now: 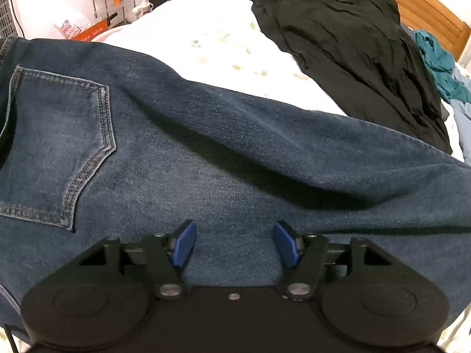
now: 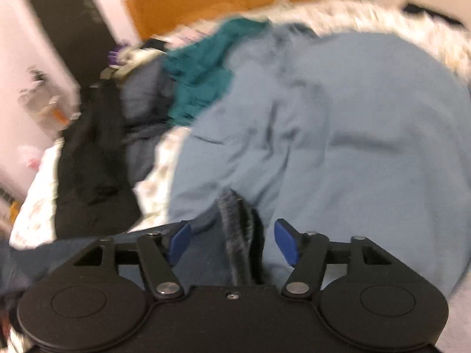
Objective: Fold clothes
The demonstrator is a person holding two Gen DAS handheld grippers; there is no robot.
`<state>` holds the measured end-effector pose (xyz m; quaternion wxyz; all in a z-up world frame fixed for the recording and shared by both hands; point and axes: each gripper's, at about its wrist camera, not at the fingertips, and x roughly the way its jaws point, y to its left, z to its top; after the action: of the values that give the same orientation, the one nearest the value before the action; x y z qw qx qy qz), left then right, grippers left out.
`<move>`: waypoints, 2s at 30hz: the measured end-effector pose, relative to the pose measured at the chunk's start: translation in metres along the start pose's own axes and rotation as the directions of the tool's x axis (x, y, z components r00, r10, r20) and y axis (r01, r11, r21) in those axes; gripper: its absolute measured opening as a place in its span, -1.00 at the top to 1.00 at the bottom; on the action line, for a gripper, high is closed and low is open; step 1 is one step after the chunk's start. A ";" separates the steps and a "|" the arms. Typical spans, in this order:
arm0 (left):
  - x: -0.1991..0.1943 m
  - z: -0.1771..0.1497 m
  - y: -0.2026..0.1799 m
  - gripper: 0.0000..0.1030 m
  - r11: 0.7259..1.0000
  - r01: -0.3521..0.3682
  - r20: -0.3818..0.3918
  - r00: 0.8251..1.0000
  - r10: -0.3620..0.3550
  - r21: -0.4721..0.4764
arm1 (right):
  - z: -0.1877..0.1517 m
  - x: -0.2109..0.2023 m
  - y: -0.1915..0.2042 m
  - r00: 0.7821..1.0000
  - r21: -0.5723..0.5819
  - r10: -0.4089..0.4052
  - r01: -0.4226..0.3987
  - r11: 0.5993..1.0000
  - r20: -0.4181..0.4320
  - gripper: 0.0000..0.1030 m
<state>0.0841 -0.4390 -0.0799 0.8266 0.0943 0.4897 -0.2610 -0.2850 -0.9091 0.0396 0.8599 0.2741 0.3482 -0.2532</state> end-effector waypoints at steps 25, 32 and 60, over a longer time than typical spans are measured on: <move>0.003 0.005 -0.004 -0.25 0.995 0.006 -0.054 0.999 0.000 0.103 | -0.100 0.046 -0.028 0.969 -0.015 -0.153 0.153 0.988 -0.192 1.00; -0.002 -0.002 0.002 -0.25 0.992 0.028 -0.049 0.999 -0.023 0.122 | -0.090 -0.001 -0.016 0.965 -0.011 -0.191 0.192 0.981 -0.178 0.40; -0.171 -0.029 0.101 -0.27 0.986 0.039 0.147 0.989 -0.015 -0.165 | -0.231 0.082 0.334 0.899 0.355 0.429 -0.374 0.857 -0.086 -0.50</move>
<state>0.0493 -0.2831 0.0427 0.8613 -0.0012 0.4497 -0.2363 -0.1305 -0.5383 -0.0626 0.8046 0.5001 0.3045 -0.0992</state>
